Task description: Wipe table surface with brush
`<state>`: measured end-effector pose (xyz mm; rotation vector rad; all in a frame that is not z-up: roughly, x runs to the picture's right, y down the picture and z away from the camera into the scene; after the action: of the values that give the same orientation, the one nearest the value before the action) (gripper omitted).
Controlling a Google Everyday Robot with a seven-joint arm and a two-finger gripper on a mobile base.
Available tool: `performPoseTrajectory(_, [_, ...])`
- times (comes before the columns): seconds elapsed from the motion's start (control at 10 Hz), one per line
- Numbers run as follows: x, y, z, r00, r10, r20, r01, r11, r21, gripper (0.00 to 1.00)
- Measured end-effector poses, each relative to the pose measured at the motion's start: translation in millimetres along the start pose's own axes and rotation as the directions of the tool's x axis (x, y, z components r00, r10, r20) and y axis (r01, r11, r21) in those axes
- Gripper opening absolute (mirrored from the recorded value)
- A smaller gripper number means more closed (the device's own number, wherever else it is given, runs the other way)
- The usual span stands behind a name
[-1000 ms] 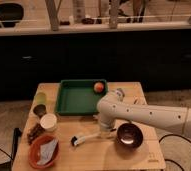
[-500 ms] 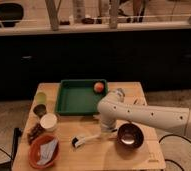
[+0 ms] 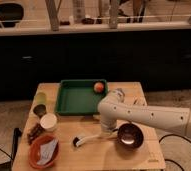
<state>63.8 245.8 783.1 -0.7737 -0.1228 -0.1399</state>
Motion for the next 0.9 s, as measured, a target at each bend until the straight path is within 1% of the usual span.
performPoseTrajectory(0.1, [0.6,-2.2,0.6,1.000,0.013,-0.003,-0.013,1.000,0.001,0.01])
performPoseTrajectory(0.3, [5.2,-15.1,-2.3,0.999,0.046,-0.017,-0.046,0.999,0.022,0.01])
performPoseTrajectory(0.5, [-2.2,-20.0,-6.1,0.999,0.032,-0.021,-0.031,0.999,0.035,0.01])
performPoseTrajectory(0.7, [-26.1,-20.9,-11.1,0.999,-0.046,-0.009,0.046,0.998,0.050,0.01])
performPoseTrajectory(0.8, [-31.7,-15.0,-11.8,0.996,-0.085,-0.011,0.085,0.995,0.049,0.01])
performPoseTrajectory(0.9, [-37.3,-6.0,-11.2,0.992,-0.126,-0.029,0.127,0.991,0.047,0.01])
